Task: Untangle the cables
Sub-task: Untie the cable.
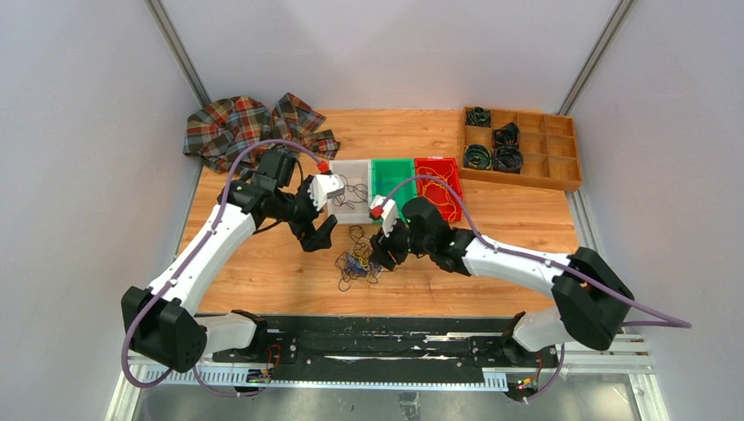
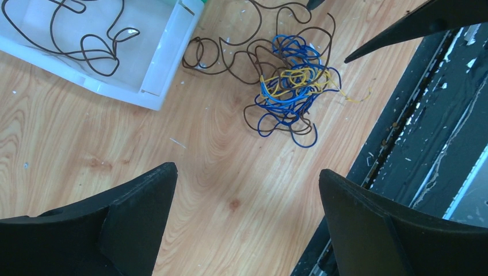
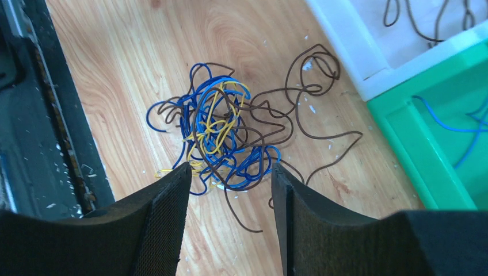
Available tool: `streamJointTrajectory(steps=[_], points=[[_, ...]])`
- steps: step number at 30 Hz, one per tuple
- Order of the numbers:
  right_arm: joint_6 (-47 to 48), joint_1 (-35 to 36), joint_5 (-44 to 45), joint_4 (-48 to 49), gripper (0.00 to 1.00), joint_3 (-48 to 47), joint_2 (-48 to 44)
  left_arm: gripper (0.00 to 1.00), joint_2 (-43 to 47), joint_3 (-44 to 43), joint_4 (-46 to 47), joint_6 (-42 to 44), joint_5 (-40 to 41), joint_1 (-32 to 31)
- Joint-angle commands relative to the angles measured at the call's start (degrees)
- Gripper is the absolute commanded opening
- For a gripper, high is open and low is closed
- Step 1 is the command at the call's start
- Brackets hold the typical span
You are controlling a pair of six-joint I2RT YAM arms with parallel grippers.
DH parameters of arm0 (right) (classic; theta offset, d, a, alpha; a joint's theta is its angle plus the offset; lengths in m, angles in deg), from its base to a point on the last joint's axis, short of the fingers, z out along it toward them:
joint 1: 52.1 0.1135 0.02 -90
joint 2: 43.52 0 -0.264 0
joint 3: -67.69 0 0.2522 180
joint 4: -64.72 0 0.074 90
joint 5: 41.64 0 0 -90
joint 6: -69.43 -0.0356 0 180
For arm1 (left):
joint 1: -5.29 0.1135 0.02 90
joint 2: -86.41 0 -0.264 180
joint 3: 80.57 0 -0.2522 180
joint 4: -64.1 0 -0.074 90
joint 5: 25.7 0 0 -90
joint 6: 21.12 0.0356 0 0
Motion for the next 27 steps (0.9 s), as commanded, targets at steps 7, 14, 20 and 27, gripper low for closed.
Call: streamJointTrajectory(steps=[7,14,20,27], points=[[11.11,1.89,1.63,0.47,0.41,-6.09,9.7,0.98,1.84,0.29,1.76,2.96,2.29,0.43],[10.35,2.34,7.64,5.5,0.05,-4.04,5.77,0.98,4.02,1.01,1.5,4.75,0.76,0.53],[7.99,2.24,4.39,5.65,0.01,-2.5,-1.89,0.98,5.25,0.79,1.47,4.91,-2.9,0.59],[1.22,2.08,-2.11,8.47,0.01,-4.22,-8.48,1.0,6.01,-0.74,1.48,2.18,-7.92,0.57]])
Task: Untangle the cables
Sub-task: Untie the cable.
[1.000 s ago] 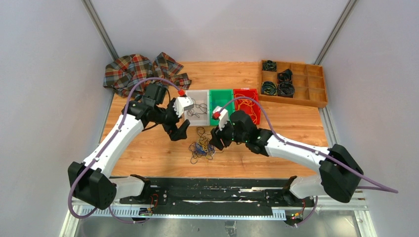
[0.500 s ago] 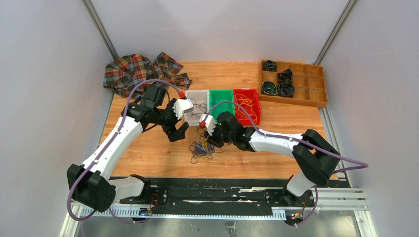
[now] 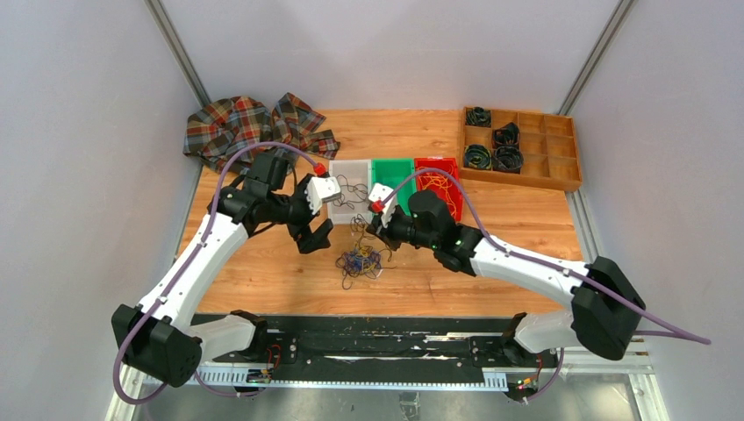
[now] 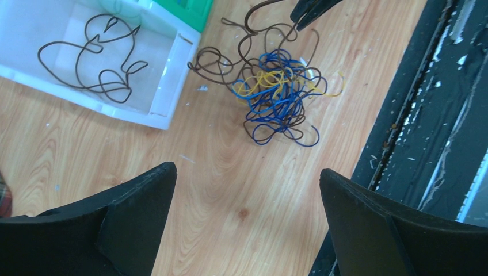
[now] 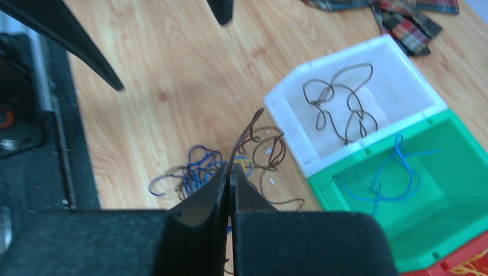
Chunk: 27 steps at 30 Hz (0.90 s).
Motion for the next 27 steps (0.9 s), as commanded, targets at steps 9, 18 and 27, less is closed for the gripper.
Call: streamJointTrajectory(steps=[9,18,27], points=[[-11.7,0.46,-16.19,6.96,0.01,-6.32,-3.17,0.97,3.72,-3.69,0.8,-3.27,-8.9,0.5],[-21.96,0.46,-19.01,19.31,0.01,-7.22,-3.83,0.83,3.76,-5.36,1.08,-13.36,-16.84,-1.41],[-28.88,0.46,-21.46,24.41,0.01,-7.88,-2.86,0.76,5.64,-3.35,2.08,-11.39,-16.93,-1.56]])
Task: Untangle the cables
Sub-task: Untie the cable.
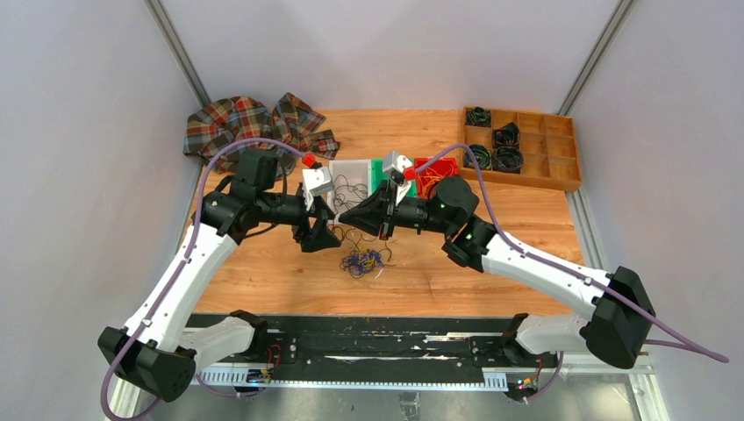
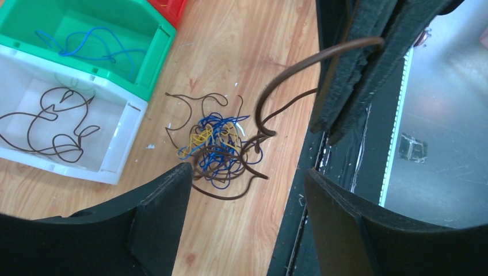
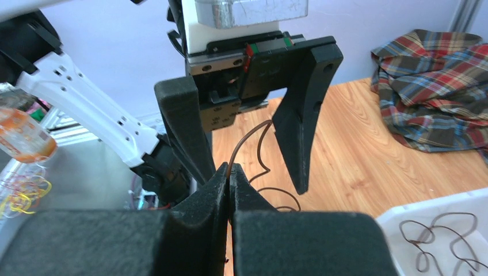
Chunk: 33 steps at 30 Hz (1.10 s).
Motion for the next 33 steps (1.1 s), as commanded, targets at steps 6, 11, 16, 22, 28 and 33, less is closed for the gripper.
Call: streamJointTrajectory(steps=[6,11,16,22,28,33], points=[[-9.88,0.46,-4.47,8.54,0.01,-5.36,1.52,0.8,0.81,-0.9,1.39,-1.46,-7.3,-0.78],[-12.59,0.5,-4.54,10.17,0.01,-6.98,3.04,0.77,1.45,-0.04,3.82,-4.91,-7.11,-1.08],[-14.81,0.55,-4.04,12.1,0.01,-7.61,4.54,0.55,1.93,1.18,6.96,-9.6,-6.89,-1.05],[-14.23,0.55,-2.72,10.69,0.01,-6.48,3.52,0.09,2.94,2.54,13.22,-18.84,-0.4,-1.07],[-12.63,0.42,-0.62,8.61,0.26,-4.31,1.8,0.01,3.22,3.04,15.7,-23.46,0.69,-1.08],[-9.23,-0.58,4.87,6.0,0.66,0.72,-3.86,0.01,3.31,1.46,14.26,-23.38,-1.39,-1.12]])
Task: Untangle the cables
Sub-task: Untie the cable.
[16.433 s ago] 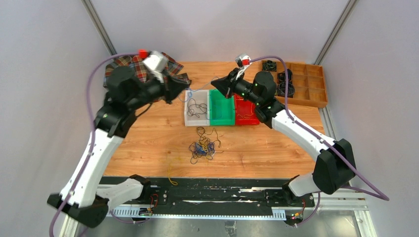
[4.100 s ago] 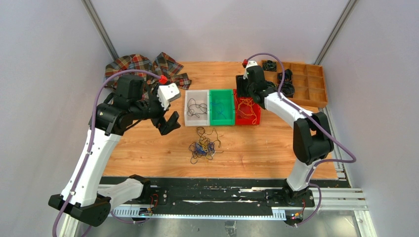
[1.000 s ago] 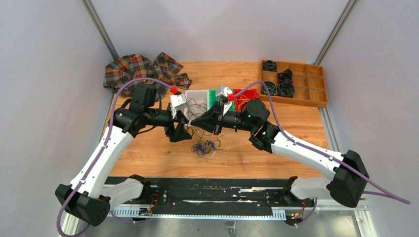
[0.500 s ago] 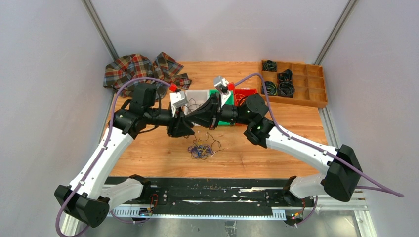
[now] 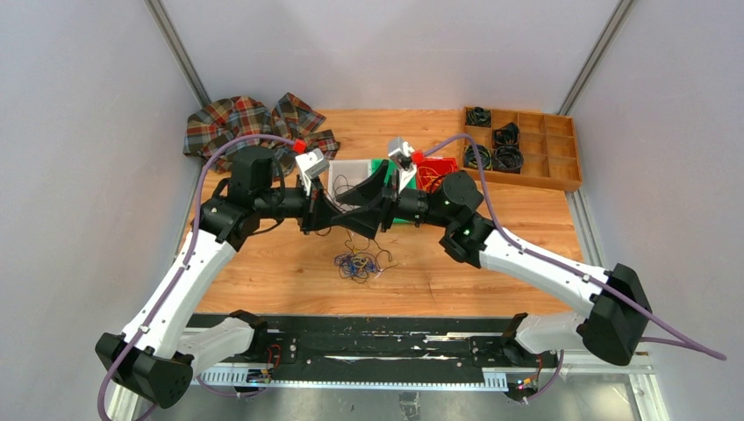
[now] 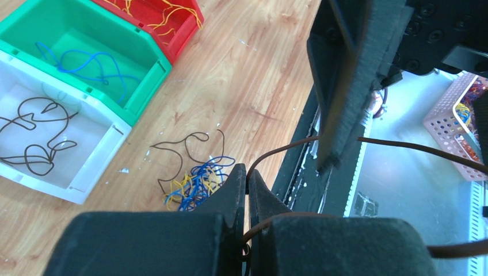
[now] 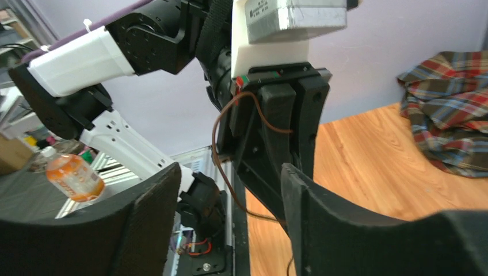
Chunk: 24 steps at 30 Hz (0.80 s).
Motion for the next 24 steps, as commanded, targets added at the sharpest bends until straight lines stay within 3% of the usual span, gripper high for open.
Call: streamJointTrajectory(steps=[1,8,17,24], points=[[3.72,-0.7,5.93,-1.22,0.67,4.92,-6.48,0.01,0.95,-1.81,0.21,-1.22,-1.68,-0.33],[12.12,-0.72,9.14,-4.19,0.69,14.26,-12.76,0.01,0.28,-8.31,-2.48,-1.21,-1.28,-0.29],[18.22,1.48,9.97,-5.9,0.69,4.53,1.7,0.01,-0.14,-14.17,-5.31,-3.05,1.84,-0.28],[18.45,1.62,12.15,-2.53,0.49,0.05,14.55,0.01,0.43,-17.59,-7.38,-2.2,2.67,-0.36]])
